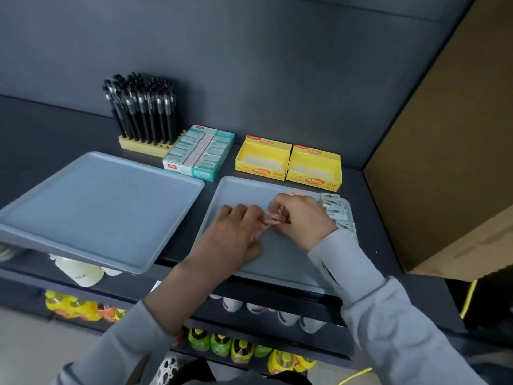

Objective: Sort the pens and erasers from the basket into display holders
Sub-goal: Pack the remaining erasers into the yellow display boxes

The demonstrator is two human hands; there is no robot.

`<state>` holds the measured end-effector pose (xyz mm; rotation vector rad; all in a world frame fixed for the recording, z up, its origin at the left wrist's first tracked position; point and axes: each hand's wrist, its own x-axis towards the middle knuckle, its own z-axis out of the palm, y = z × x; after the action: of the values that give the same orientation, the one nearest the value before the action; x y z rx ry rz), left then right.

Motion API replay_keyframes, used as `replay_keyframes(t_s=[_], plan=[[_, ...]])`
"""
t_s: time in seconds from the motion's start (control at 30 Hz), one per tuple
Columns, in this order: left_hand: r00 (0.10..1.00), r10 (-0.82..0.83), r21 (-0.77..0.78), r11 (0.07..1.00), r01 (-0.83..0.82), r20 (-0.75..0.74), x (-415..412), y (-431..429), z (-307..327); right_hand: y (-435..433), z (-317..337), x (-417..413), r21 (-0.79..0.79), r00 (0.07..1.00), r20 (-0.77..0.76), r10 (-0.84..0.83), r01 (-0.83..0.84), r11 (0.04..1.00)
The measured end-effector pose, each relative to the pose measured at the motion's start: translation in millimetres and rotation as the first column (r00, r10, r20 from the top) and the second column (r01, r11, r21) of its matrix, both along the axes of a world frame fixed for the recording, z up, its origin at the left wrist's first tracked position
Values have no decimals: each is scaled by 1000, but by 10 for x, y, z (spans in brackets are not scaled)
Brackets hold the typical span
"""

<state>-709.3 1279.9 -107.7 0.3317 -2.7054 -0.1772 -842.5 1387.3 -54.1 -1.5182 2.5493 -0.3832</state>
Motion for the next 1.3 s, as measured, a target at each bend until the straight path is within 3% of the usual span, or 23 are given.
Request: replay_keyframes(t_s=[0.13, 0.23, 0.3, 0.4, 0.6, 0.8, 0.97, 1.1, 1.17, 1.23, 1.27, 1.3], plan=[[986, 168, 17, 986, -168, 3, 30, 6, -66, -32, -3, 24, -117, 992, 122, 10, 4, 993], [964, 246, -17, 969, -246, 101, -14, 26, -46, -54, -77, -9, -115, 992, -124, -26, 11, 993], [947, 261, -61, 965, -254, 189, -70, 7, -10, -75, -172, 0, 62, 965, -263, 11, 6, 998], [934, 280, -55, 960, -274, 221, -121, -17, 49, -84, -288, 79, 228, 988, -153, 10, 25, 973], [945, 275, -45, 961, -271, 178, -131, -71, 26, -85, -325, 178, -62, 997, -72, -22, 18, 998], [981, 187, 1, 982, -187, 57, -133, -131, 16, -67, -286, 132, -200, 991, 55, -126, 134, 971], [966, 257, 104, 961, -258, 26, -199, -177, 72, -151, -324, 209, -278, 974, 168, -154, 197, 940], [961, 256, 220, 949, -228, -109, -253, -219, 89, -208, -327, 172, -311, 919, 354, -173, 290, 905], [943, 320, 361, 893, -268, -92, -289, -278, 114, -219, -322, 152, -335, 894, 411, -180, 331, 882], [920, 391, 567, 766, -303, -38, -332, -342, 158, -223, -295, 129, -401, 856, 492, -160, 386, 831], [912, 409, 711, 647, -277, -16, -356, -362, 189, -226, -270, 117, -437, 828, 544, -137, 420, 795], [907, 421, 859, 467, -210, -6, -379, -369, 231, -233, -228, 108, -469, 797, 595, -106, 451, 759]])
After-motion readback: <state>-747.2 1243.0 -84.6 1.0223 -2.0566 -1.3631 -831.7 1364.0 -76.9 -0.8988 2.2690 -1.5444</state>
